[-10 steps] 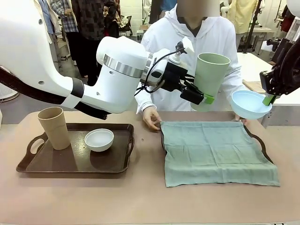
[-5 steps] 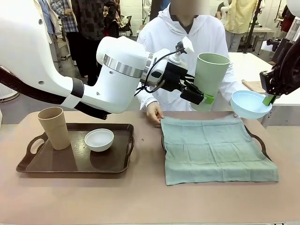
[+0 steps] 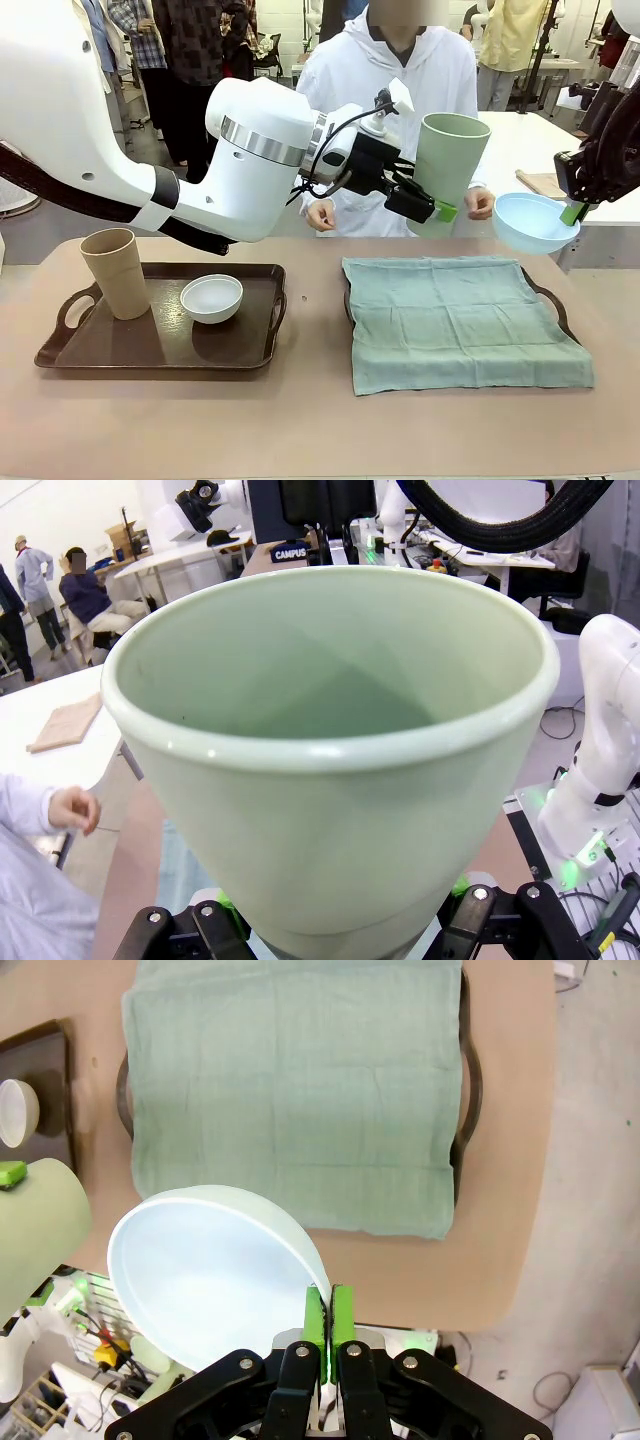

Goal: Set up a tray with a mat and arrange the tableware.
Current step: Place the Picnic Bowl and Reusable plastic cup back onto the Handle tray in front of the human's position.

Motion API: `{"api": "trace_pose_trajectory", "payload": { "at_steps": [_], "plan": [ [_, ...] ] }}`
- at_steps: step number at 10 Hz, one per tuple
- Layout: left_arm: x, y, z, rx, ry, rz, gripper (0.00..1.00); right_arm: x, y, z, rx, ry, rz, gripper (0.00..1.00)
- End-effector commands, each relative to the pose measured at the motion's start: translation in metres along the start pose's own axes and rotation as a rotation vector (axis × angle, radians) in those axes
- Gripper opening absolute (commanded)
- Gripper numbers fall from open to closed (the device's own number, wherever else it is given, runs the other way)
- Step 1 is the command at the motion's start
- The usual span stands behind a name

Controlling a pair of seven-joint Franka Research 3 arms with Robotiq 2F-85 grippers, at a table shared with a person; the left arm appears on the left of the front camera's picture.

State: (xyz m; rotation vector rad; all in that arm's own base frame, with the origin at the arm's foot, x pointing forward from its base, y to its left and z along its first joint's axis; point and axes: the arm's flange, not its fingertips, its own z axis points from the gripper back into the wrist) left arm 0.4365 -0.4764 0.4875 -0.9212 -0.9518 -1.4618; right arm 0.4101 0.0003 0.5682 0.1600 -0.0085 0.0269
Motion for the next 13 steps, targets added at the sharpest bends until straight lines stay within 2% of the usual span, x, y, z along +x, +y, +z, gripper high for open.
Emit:
{"api": "trace_pose_trajectory", "payload": {
  "at_steps": [1, 2, 6, 9, 11, 13],
  "plan": [
    [0.0, 0.0, 0.0, 0.0, 0.0, 0.0, 0.81, 0.0, 0.0, 0.0, 0.0, 0.0, 0.0, 0.04],
    [-0.021, 0.008, -0.007, 0.017, -0.035, -0.012, 0.81, 0.013, -0.007, -0.02, 0.001, 0.021, -0.01, 0.04],
    [-0.095, 0.029, -0.035, -0.024, -0.046, -0.026, 0.81, 0.045, -0.022, -0.093, -0.013, 0.067, -0.052, 0.04],
    [-0.137, 0.039, -0.051, -0.073, -0.064, -0.067, 0.81, 0.066, -0.028, -0.137, -0.042, 0.028, -0.103, 0.04],
    [-0.155, 0.046, -0.056, -0.076, -0.095, -0.089, 0.81, 0.081, -0.034, -0.16, -0.054, 0.05, -0.148, 0.04],
    [-0.169, 0.056, -0.063, -0.08, -0.114, -0.055, 0.81, 0.094, -0.039, -0.18, -0.05, 0.072, -0.183, 0.04]
  ]
}}
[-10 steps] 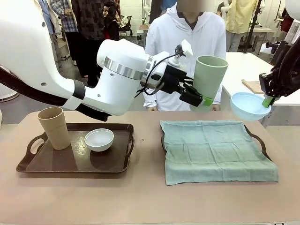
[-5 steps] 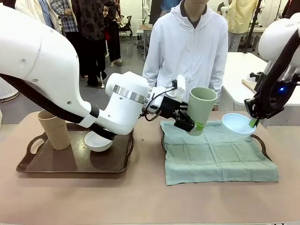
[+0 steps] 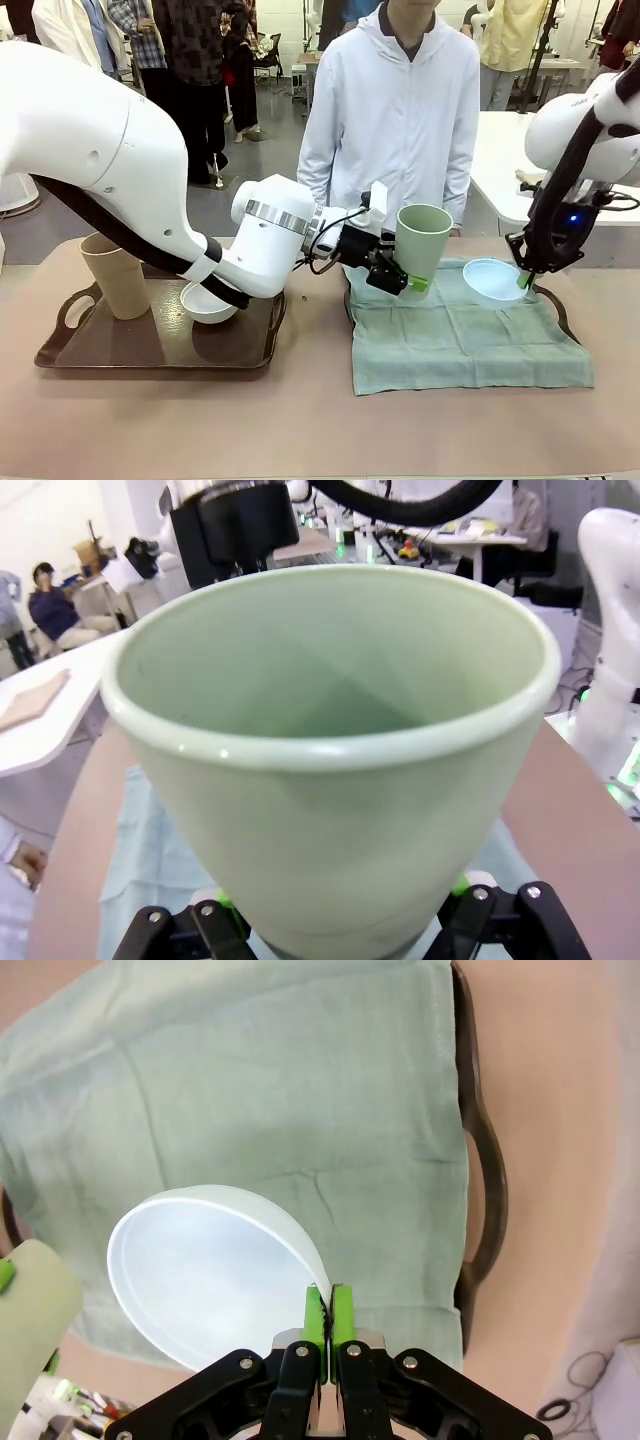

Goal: Set up a tray with a mat and arrange the tableware.
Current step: Place the Picnic Bowl and Reusable plastic cup back onto the Handle tray in front of the human's position.

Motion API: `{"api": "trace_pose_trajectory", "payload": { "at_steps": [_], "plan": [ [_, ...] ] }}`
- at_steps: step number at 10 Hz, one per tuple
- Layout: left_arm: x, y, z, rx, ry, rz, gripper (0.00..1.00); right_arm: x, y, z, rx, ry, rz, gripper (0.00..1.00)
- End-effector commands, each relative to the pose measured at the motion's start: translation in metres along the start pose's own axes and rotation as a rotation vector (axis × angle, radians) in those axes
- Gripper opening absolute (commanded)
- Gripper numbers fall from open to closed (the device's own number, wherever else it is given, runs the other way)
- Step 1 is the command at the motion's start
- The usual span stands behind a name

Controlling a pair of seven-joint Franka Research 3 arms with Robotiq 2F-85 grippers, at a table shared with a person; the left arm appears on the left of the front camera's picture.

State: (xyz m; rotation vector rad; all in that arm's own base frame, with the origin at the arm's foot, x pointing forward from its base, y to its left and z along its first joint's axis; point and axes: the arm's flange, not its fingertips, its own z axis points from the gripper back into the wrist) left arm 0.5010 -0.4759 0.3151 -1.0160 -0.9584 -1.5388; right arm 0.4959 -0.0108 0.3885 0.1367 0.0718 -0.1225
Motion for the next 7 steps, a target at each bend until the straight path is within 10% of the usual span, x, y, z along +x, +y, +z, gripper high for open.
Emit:
{"api": "trace_pose_trajectory", "payload": {
  "at_steps": [1, 7],
  "plan": [
    [-0.0097, 0.0077, -0.003, 0.009, -0.079, -0.004, 0.81, 0.0136, 0.0075, -0.0104, -0.034, 0.024, -0.035, 0.04],
    [-0.0123, 0.0071, -0.0068, -0.004, -0.029, 0.025, 0.81, 0.0082, 0.0002, -0.0133, -0.002, 0.024, -0.016, 0.04]
  ]
}}
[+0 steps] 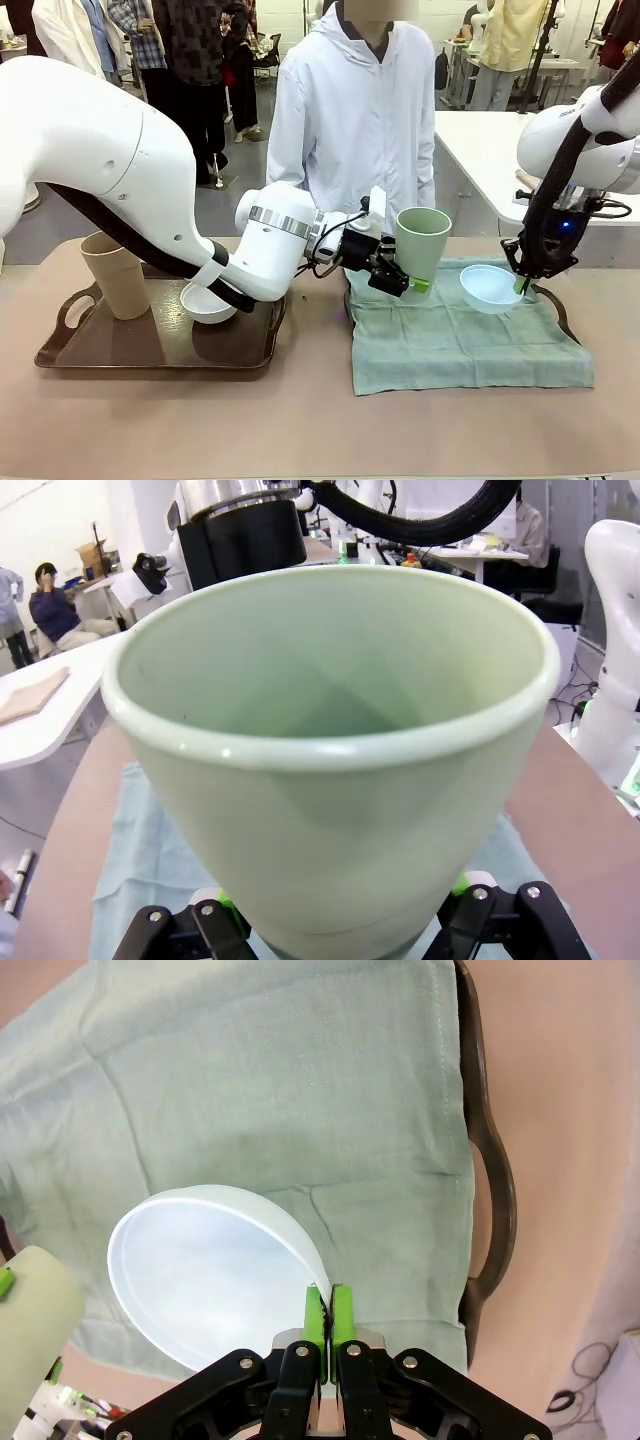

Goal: Set up a tray with a mat and arrange the tableware.
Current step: Place the Picnic Bowl and Reusable plastic cup back onto the Handle tray in front of the human's position.

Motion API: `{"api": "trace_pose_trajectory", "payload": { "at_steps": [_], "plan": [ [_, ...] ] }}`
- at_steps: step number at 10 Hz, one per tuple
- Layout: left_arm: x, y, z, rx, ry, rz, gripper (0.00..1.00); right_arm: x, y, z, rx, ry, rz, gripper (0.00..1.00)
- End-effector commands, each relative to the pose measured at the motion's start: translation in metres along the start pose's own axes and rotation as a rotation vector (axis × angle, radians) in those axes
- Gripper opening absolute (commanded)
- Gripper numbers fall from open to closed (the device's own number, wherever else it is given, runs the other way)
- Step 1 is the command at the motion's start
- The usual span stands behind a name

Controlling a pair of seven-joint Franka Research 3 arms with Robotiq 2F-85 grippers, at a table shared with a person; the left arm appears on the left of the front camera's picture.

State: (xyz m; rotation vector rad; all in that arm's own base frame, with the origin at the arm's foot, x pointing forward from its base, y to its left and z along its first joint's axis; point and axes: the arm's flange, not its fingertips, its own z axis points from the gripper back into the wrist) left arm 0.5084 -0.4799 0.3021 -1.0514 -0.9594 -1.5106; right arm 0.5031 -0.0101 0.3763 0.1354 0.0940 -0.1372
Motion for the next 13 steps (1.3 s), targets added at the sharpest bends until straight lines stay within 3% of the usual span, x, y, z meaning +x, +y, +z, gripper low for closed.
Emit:
{"api": "trace_pose_trajectory", "payload": {
  "at_steps": [1, 11, 12, 13],
  "plan": [
    [-0.009, 0.004, -0.005, -0.004, 0.0, 0.02, 0.81, 0.001, -0.001, -0.004, 0.007, 0.026, 0.01, 0.04],
    [-0.04, 0.015, -0.033, -0.064, 0.058, -0.002, 0.81, 0.015, -0.003, -0.028, 0.003, 0.084, -0.003, 0.04],
    [-0.04, 0.016, -0.032, -0.065, 0.065, -0.002, 0.85, 0.016, -0.003, -0.027, 0.004, 0.085, 0.003, 0.04],
    [-0.04, 0.015, -0.033, -0.065, 0.061, 0.007, 1.0, 0.015, -0.003, -0.027, 0.008, 0.091, 0.01, 0.63]
  ]
}}
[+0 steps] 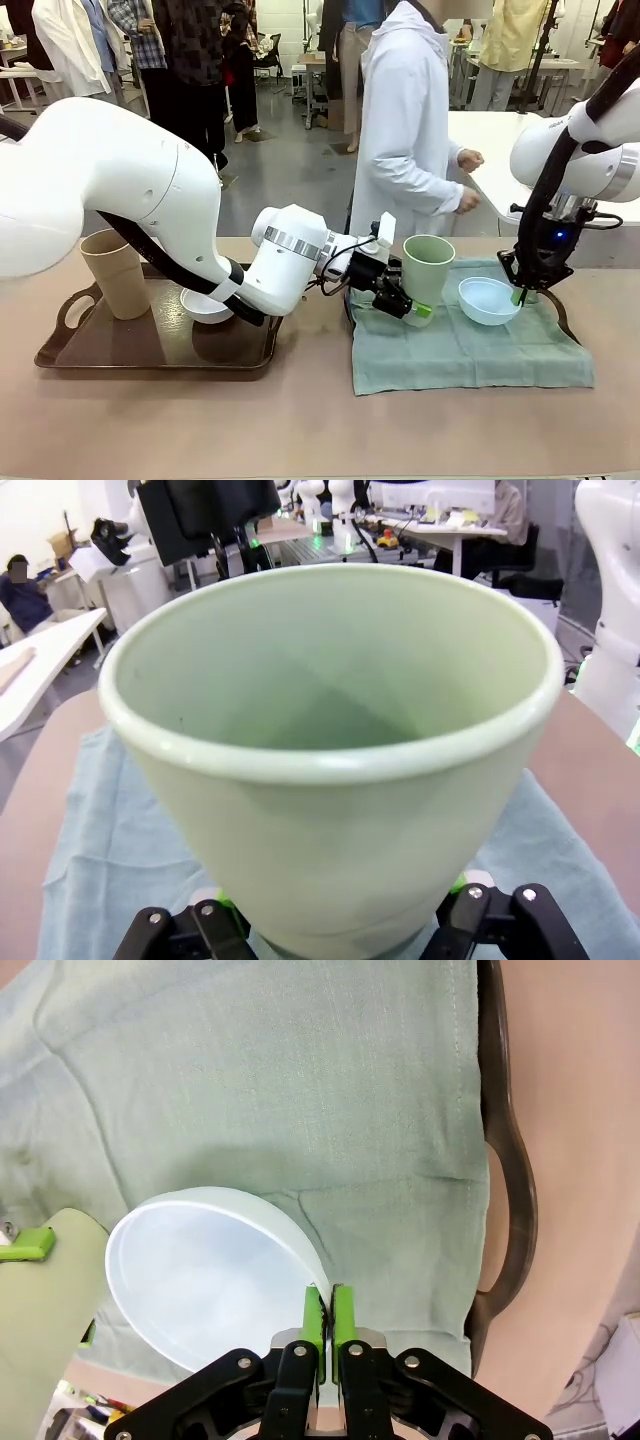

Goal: Set up a tray with a mat and arrange the tableware.
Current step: Place the Picnic Bowl and Reusable plastic cup back onto the Handle tray in front of the human's position.

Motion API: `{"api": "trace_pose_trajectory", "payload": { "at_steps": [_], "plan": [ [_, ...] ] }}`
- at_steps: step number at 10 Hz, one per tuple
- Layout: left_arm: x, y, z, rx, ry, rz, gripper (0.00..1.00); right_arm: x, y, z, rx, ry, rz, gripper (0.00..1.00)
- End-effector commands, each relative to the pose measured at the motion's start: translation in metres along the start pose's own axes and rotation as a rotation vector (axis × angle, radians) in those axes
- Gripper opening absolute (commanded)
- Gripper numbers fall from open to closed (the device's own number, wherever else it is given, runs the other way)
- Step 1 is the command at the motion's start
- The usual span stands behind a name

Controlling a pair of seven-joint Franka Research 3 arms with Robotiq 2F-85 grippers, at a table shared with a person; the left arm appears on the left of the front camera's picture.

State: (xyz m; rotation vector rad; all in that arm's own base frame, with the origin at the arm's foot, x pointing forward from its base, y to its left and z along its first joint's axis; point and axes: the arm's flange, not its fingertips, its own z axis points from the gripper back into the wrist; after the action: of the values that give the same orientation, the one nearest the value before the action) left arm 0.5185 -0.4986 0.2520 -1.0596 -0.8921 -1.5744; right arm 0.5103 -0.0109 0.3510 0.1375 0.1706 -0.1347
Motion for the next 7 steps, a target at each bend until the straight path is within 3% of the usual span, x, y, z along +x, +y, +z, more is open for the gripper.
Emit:
{"api": "trace_pose_trajectory", "payload": {
  "at_steps": [1, 2, 3, 4, 5, 6, 7],
  "plan": [
    [0.004, 0.004, 0.0, -0.003, 0.024, 0.022, 1.0, 0.003, 0.0, 0.001, 0.003, 0.009, 0.011, 0.63],
    [0.006, 0.003, 0.002, 0.002, 0.038, 0.049, 1.0, 0.0, -0.001, 0.005, -0.01, 0.002, 0.004, 0.83],
    [0.008, 0.002, 0.006, 0.01, 0.061, 0.078, 1.0, -0.002, -0.003, 0.012, -0.015, -0.016, -0.007, 0.27],
    [0.011, -0.002, 0.011, 0.019, 0.09, 0.095, 1.0, -0.005, -0.007, 0.019, -0.01, -0.028, -0.012, 1.0],
    [0.014, -0.005, 0.016, 0.027, 0.114, 0.117, 1.0, -0.009, -0.011, 0.024, -0.005, -0.038, -0.017, 0.47],
    [0.016, -0.01, 0.023, 0.018, 0.154, 0.154, 1.0, -0.012, -0.018, 0.031, 0.007, -0.047, -0.019, 1.0],
    [0.019, -0.016, 0.03, 0.018, 0.202, 0.178, 1.0, -0.015, -0.024, 0.036, 0.017, -0.047, -0.021, 0.67]
  ]
}}
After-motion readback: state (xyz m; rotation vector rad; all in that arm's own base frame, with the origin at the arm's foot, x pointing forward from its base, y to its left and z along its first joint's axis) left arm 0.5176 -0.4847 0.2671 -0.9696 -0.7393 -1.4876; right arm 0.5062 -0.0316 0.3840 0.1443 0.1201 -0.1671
